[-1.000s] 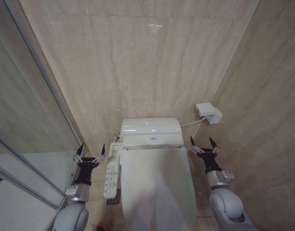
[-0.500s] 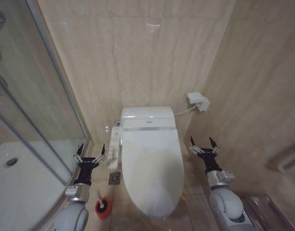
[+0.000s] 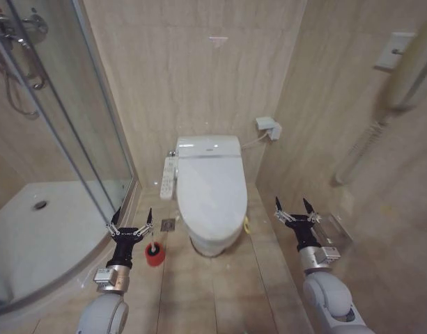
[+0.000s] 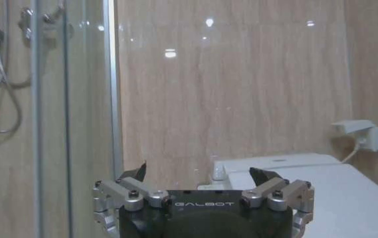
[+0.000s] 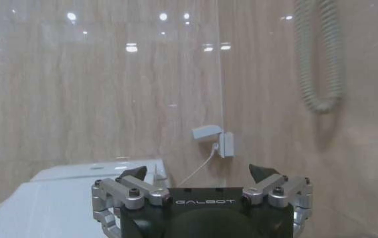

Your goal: Open the toilet lid, clean the toilet bowl with a toilet brush, close the toilet lid, and flush.

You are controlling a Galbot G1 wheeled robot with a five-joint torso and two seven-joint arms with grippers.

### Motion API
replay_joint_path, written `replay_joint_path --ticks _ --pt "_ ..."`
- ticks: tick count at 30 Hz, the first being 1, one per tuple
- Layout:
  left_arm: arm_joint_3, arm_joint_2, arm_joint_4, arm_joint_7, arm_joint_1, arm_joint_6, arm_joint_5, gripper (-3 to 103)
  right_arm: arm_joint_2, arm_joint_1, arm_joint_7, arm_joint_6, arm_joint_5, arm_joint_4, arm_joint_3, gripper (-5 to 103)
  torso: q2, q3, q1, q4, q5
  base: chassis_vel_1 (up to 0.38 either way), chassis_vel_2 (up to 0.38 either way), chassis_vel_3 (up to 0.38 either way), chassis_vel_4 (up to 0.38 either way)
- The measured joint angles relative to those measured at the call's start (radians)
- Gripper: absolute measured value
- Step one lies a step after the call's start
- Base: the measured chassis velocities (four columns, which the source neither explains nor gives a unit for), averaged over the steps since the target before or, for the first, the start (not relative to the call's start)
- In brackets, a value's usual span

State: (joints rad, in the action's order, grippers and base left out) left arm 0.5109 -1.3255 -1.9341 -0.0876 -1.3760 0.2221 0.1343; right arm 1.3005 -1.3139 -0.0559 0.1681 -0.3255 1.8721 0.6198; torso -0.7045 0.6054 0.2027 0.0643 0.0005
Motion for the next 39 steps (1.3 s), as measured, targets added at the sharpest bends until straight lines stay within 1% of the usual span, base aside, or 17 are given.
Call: replay_joint_path --ticks 1,2,3,4,8,15,20,30,39 --pt "0.0 0.0 0.0 0.0 0.0 0.0 0.0 100 0.0 0.0 0.0 0.0 0.0 0.0 0.0 100 0.0 0.0 -0.001 -0.0003 -0.0004 0.309 -0.292 -0.336 0.32" --pt "0.0 0.0 0.0 0.0 0.0 0.0 0.0 100 0.0 0.0 0.0 0.0 0.0 0.0 0.0 100 0.0 0.0 -0.001 0.0 -0.0011 0.309 -0.28 -0.291 0.31" --pt "0.0 0.0 0.0 0.0 0.0 0.0 0.0 100 0.0 0.0 0.0 0.0 0.0 0.0 0.0 100 0.0 0.0 -0.001 0.0 -0.0011 0.309 -0.28 -0.291 0.31" --pt "0.0 0.0 0.0 0.0 0.0 0.0 0.0 100 0.0 0.0 0.0 0.0 0.0 0.0 0.0 100 0.0 0.0 0.0 -0.0004 -0.0002 0.224 -0.28 -0.221 0.235" --pt "0.0 0.0 0.0 0.0 0.0 0.0 0.0 100 0.0 0.0 0.0 0.0 0.0 0.0 0.0 100 0.0 0.0 -0.001 0.0001 -0.0007 0.105 -0.135 -0.133 0.112" --pt "0.0 0.0 0.0 0.0 0.001 0.0 0.0 100 0.0 0.001 0.0 0.0 0.0 0.0 0.0 100 0.001 0.001 0.002 -0.0006 -0.0004 -0.033 0.03 0.025 -0.011" --pt "0.0 0.0 0.0 0.0 0.001 0.0 0.0 100 0.0 0.0 0.0 0.0 0.0 0.0 0.0 100 0.0 0.0 0.001 -0.0003 -0.0004 0.046 -0.028 -0.035 0.024" --pt "0.0 0.0 0.0 0.0 0.0 0.0 0.0 100 0.0 0.0 0.0 0.0 0.0 0.0 0.0 100 0.0 0.0 -0.001 -0.0001 -0.0005 0.139 -0.14 -0.153 0.153" --pt "0.0 0.0 0.0 0.0 0.0 0.0 0.0 100 0.0 0.0 0.0 0.0 0.0 0.0 0.0 100 0.0 0.0 0.001 -0.0004 -0.0005 -0.026 0.038 0.035 -0.027"
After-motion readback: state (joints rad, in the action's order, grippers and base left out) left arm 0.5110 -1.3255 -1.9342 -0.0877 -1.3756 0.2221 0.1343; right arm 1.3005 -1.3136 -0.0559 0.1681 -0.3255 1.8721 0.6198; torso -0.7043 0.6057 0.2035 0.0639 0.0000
